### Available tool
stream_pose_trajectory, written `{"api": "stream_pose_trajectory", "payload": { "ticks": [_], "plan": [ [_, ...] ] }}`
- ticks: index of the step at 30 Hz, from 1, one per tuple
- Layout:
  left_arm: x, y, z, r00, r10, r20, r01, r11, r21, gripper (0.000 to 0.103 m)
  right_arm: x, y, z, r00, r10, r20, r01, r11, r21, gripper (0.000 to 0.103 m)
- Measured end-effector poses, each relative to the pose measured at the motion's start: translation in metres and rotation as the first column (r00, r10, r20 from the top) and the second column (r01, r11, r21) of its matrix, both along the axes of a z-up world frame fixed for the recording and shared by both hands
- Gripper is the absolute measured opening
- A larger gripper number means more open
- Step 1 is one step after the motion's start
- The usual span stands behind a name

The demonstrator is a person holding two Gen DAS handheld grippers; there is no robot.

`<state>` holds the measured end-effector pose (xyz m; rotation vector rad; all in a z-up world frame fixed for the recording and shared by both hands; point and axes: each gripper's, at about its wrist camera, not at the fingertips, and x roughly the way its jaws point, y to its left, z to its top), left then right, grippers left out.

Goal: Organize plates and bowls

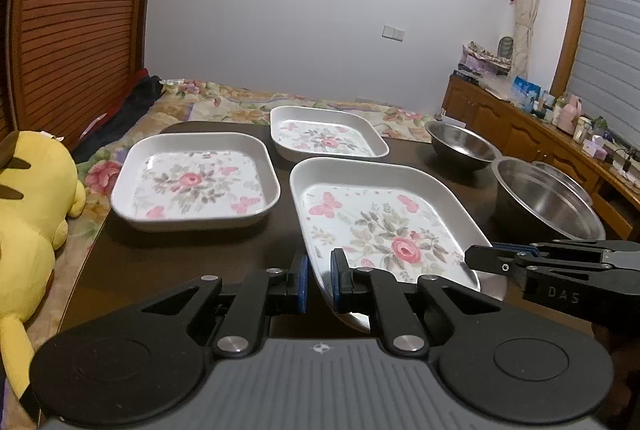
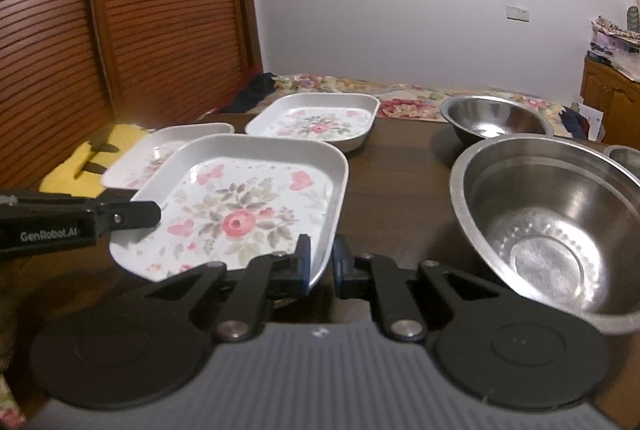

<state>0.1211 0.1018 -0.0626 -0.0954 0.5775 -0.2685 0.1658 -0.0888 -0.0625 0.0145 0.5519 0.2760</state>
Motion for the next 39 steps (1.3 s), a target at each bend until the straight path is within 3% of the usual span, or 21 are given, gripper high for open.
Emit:
{"api": "stream_pose_trajectory", "payload": {
  "ticks": [17,39],
  "plan": [
    [-0.046,-0.002,-0.012,1.000,-0.021,-0.022,0.022,1.000,0.016,0.013,-0.052,-0.012,-0.001,0.995,0.085,-0.043,-0.082,0.994,0.071,0.013],
    [-0.045,-0.008,-0.024,0.998,0.008,-0.065,-0.006,0.999,0.034,0.013,-0.064,-0.015,-0.011,0.993,0.097,-0.068,-0.091,0.992,0.085,0.015]
  ]
}}
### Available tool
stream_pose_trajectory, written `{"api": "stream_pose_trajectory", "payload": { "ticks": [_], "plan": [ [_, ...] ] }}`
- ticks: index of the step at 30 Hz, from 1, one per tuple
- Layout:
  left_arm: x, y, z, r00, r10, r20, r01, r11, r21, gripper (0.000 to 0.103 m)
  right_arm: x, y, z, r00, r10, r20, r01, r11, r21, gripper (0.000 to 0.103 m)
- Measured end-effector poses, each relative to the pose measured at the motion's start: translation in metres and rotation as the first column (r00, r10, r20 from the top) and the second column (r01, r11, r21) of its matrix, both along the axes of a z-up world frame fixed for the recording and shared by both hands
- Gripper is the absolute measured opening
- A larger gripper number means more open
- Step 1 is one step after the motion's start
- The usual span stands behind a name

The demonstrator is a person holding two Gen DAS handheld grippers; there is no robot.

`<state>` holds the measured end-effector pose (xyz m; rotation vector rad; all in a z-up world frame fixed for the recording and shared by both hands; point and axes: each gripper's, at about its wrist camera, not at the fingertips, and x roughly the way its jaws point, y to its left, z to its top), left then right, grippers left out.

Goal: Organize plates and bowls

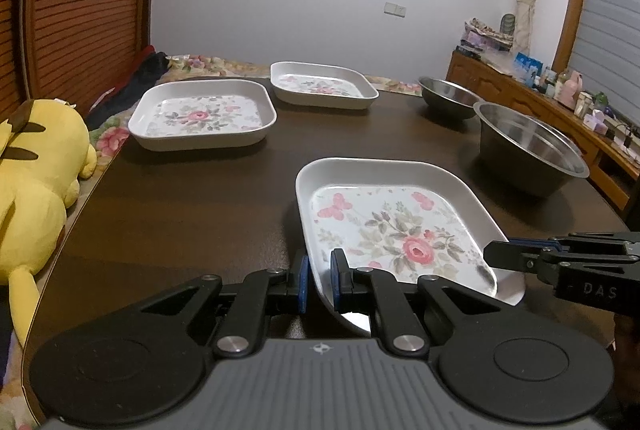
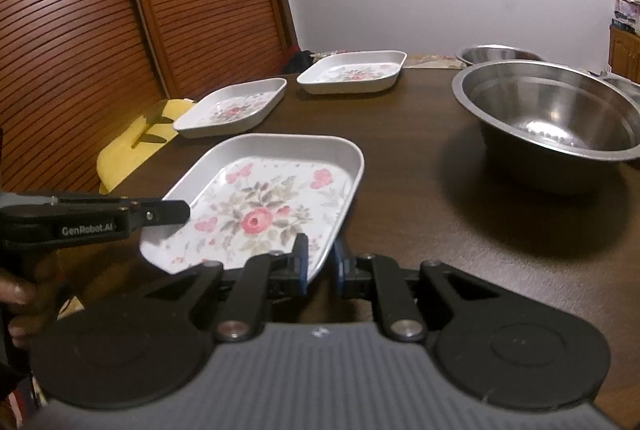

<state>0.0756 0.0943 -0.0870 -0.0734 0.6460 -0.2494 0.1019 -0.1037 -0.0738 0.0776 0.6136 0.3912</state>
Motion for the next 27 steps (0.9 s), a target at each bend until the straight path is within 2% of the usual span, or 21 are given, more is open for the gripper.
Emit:
{"api": "stream_pose_trajectory", "payload": {
  "ticks": [17,27],
  "plan": [
    [0.000,-0.001,0.003,1.000,0.028,0.011,-0.029,0.999,0.027,0.013,-0.001,-0.003,-0.001,1.000,0.002,0.020,-0.002,1.000,0.004,0.015],
    [-0.004,-0.003,0.018,0.998,0.046,0.051,-0.049,0.998,0.049,0.015,-0.004,-0.008,0.009,0.997,-0.016,0.069,0.016,1.000,-0.005,0.015]
  ]
}}
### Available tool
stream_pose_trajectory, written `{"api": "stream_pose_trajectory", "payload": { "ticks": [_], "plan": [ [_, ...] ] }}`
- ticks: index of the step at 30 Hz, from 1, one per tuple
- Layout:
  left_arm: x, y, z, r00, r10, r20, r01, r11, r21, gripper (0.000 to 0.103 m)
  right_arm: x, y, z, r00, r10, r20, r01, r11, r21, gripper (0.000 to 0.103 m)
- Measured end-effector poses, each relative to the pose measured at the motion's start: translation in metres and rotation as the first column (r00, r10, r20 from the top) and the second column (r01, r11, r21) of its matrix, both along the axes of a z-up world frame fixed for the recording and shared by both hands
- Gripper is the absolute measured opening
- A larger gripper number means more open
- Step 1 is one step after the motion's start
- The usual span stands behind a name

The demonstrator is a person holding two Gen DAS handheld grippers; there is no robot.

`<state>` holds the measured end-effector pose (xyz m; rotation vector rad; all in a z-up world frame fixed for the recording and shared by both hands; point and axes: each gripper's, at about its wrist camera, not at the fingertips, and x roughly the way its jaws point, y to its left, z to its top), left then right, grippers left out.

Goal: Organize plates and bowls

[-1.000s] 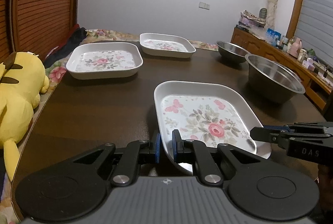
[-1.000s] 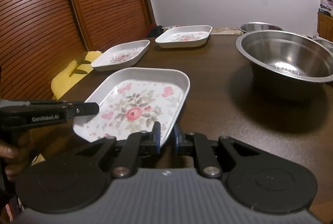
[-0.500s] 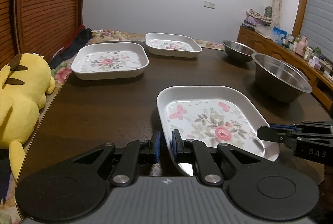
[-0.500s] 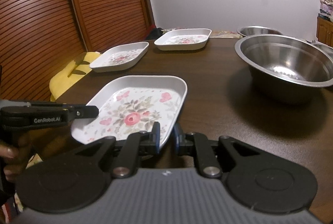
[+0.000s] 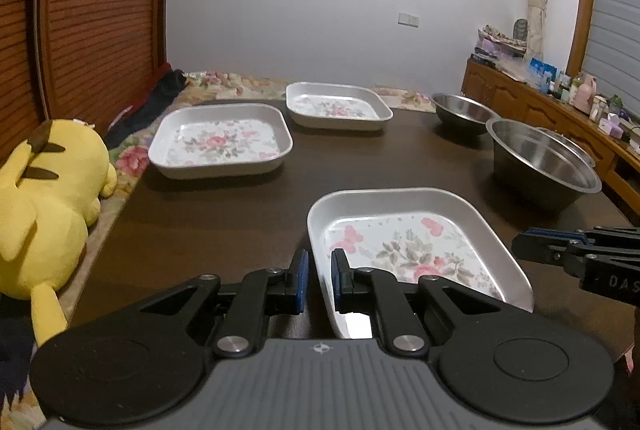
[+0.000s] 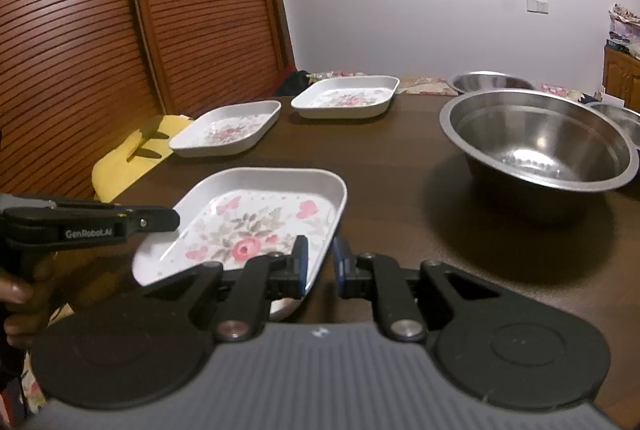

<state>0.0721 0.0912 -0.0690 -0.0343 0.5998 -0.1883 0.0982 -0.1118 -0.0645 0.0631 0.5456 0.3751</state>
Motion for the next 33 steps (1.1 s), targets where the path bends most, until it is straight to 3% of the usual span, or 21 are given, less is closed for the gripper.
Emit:
{"api": "stream_pose_trajectory", "payload": {
  "ticks": [4,12,14,20,21,23,27,31,33],
  "plan": [
    [-0.002,-0.002,0.009,1.000,0.016,0.017,-0.016,1.000,0.022,0.020,0.001,-0.001,0.007,1.000,0.003,0.015,-0.003,1.000,0.011,0.015],
    [-0.002,-0.006,0.028,0.998,0.031,0.061,-0.033,0.999,0.042,0.047,-0.002,-0.001,0.024,0.998,0.019,0.053,-0.020,1.000,0.024,0.015],
    [-0.002,-0.008,0.032,0.996,0.040,0.076,-0.043,0.998,0.047,0.063,-0.001,0.000,0.028,0.998,0.026,0.063,-0.028,0.999,0.024,0.015],
    [-0.001,-0.008,0.045,0.990,0.056,0.129,-0.064,0.997,0.054,0.090,0.001,0.007,0.044,0.994,0.052,0.096,-0.054,0.998,0.017,0.016],
    [-0.001,-0.008,0.047,0.989,0.060,0.133,-0.068,0.996,0.054,0.093,0.000,0.008,0.046,0.993,0.055,0.104,-0.057,0.998,0.014,0.019],
    [-0.001,-0.006,0.050,0.987,0.072,0.141,-0.079,0.996,0.049,0.098,0.000,0.010,0.052,0.991,0.056,0.119,-0.058,0.998,0.007,0.041],
    [0.000,-0.003,0.056,0.983,0.089,0.158,-0.098,0.994,0.050,0.102,0.001,0.012,0.061,0.987,0.056,0.152,-0.056,0.998,0.000,0.049],
    [0.003,0.001,0.060,0.980,0.106,0.168,-0.119,0.991,0.067,0.103,0.006,0.011,0.070,0.984,0.034,0.176,-0.037,0.999,0.009,0.080],
    [0.005,0.003,0.062,0.979,0.109,0.175,-0.124,0.989,0.075,0.103,0.009,0.011,0.073,0.981,0.031,0.191,-0.033,0.999,0.006,0.089]
  ]
}}
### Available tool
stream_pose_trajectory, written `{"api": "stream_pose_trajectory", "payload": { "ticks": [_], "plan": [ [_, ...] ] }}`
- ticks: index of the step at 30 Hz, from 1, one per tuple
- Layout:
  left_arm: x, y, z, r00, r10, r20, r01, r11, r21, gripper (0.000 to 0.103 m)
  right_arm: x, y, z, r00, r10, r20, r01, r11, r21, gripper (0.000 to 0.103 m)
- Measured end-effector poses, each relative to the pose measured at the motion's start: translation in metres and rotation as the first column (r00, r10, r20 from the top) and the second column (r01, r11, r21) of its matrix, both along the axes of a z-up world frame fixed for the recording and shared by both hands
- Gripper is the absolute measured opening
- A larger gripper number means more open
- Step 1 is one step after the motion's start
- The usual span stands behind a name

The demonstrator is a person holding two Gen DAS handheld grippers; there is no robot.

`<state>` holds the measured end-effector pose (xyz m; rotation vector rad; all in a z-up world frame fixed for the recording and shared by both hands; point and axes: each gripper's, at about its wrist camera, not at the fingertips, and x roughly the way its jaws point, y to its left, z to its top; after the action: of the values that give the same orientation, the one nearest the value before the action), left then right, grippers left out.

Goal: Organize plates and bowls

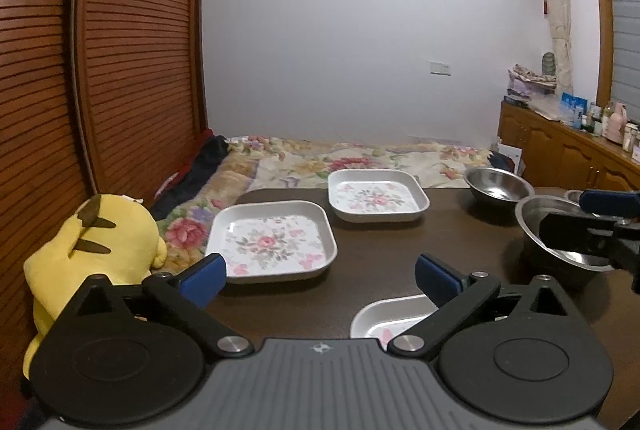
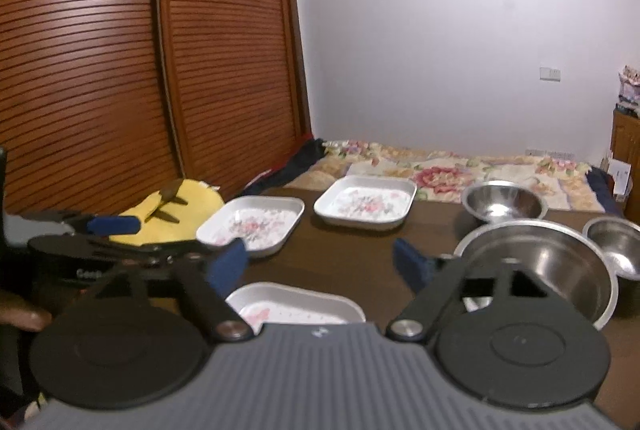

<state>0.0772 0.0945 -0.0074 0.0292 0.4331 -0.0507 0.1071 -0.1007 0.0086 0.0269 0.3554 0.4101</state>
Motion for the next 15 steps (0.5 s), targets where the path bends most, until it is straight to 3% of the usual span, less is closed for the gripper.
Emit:
{"api": "stream_pose_trajectory", "payload": {
  "ticks": [5,15],
  "plan": [
    [0.011,0.006,0.001,1.000,0.010,0.003,-0.010,1.000,0.020,0.103,0.011,0.004,0.006,1.000,0.004,0.010,-0.004,1.000,-0.007,0.097],
    [0.051,0.027,-0.008,1.000,0.023,-0.020,-0.022,0.999,0.026,0.103,0.047,0.023,0.017,1.000,0.022,0.004,-0.022,1.000,-0.021,0.103]
  ]
}}
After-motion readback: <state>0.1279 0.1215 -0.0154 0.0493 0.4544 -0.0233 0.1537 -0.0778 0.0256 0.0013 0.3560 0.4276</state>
